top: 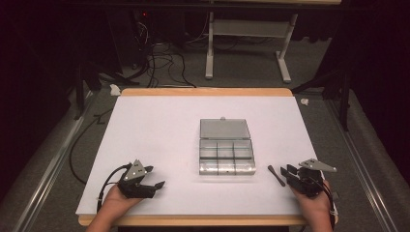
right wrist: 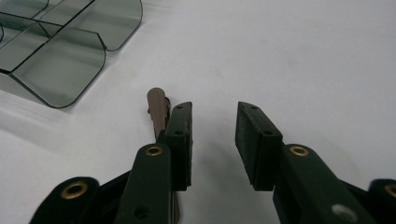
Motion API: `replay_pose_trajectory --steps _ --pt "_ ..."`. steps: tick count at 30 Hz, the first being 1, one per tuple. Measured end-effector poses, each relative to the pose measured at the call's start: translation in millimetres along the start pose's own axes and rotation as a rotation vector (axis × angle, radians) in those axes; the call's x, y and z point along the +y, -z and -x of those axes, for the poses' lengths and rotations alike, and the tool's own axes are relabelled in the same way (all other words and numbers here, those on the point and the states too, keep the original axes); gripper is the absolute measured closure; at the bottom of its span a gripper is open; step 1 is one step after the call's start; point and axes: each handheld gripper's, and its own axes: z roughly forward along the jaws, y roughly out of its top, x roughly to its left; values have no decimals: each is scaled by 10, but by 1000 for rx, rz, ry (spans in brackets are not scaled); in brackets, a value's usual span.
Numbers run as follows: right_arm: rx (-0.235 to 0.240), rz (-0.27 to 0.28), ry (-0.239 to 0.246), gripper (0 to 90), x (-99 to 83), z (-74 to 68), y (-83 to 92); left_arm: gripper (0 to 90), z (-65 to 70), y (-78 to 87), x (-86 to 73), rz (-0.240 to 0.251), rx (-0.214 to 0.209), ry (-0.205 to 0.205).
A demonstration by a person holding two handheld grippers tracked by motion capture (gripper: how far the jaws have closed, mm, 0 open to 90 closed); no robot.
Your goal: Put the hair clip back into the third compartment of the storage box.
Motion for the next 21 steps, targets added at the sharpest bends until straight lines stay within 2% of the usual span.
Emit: replay_pose_trajectory --steps 5,8,12,13,15,17,21 --pt "-29 -28 -2 688 27 -22 -39 255 -13 8 -4 7 1 12" --pt "-52 -52 3 704 110 -53 -40 255 -17 19 -8 14 -1 14" --pt "-59 -82 -2 701 190 -71 -33 254 -19 31 -14 26 -5 15" --pt "-68 -119 -2 704 226 -48 -41 254 -19 34 -15 28 -6 14" --pt "-65 -127 -3 703 234 -41 -40 254 -19 35 -16 30 -9 13" --pt "-49 -169 -2 702 266 -22 -33 254 -20 37 -17 33 -13 13" --pt "-38 -201 3 699 288 -18 -17 254 -17 37 -17 34 -11 11"
